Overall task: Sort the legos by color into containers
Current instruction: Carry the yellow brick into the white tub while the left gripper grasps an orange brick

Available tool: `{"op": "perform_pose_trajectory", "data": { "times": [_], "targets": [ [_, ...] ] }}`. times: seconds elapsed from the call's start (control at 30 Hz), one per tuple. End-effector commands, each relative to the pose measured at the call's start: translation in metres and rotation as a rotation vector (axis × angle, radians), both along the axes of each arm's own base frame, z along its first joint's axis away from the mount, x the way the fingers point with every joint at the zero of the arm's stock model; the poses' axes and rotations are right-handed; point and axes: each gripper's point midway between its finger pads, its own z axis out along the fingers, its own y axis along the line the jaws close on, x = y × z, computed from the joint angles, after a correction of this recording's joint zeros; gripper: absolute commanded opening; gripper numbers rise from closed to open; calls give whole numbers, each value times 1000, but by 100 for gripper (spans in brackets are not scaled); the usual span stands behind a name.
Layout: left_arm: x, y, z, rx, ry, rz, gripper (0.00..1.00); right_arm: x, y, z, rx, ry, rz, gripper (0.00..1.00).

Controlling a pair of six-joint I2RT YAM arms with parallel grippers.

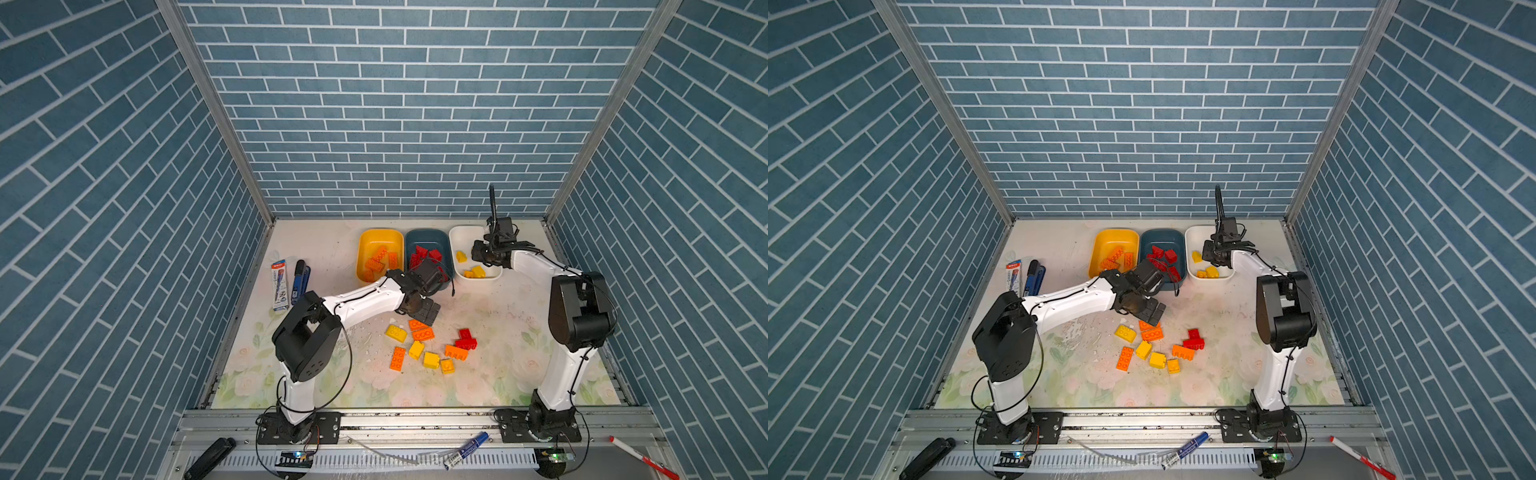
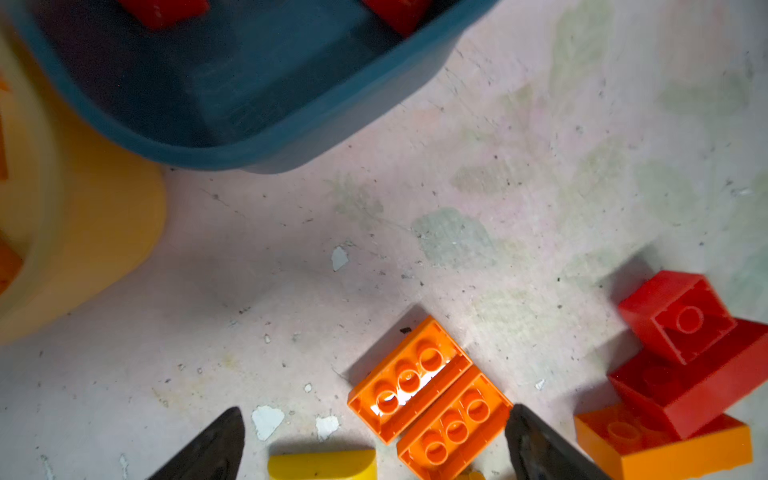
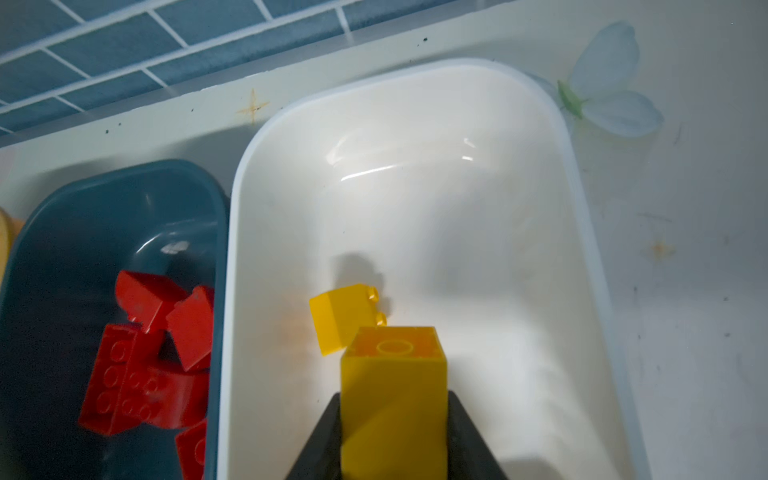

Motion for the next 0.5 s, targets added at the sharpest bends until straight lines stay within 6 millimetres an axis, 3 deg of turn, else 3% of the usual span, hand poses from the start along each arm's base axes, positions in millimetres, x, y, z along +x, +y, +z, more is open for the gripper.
{"op": "perform_pose_trajectory", "data": {
  "times": [0.0,0.13,0.23,0.47],
  "targets": [
    [-7,10,-10,86,40,-60,99,18,-6,15,-16,-10,-52,54],
    [-12,6,-21,93,81,-97,98,13,-4,27,17,-46,-50,72],
    [-12,7,-30,116,99,-106,97,3,-7,34,11,-60,-41,99],
    [1,11,-45,178,81,-59,93,-29,-6,52,43,-84,-6,99]
  ]
}}
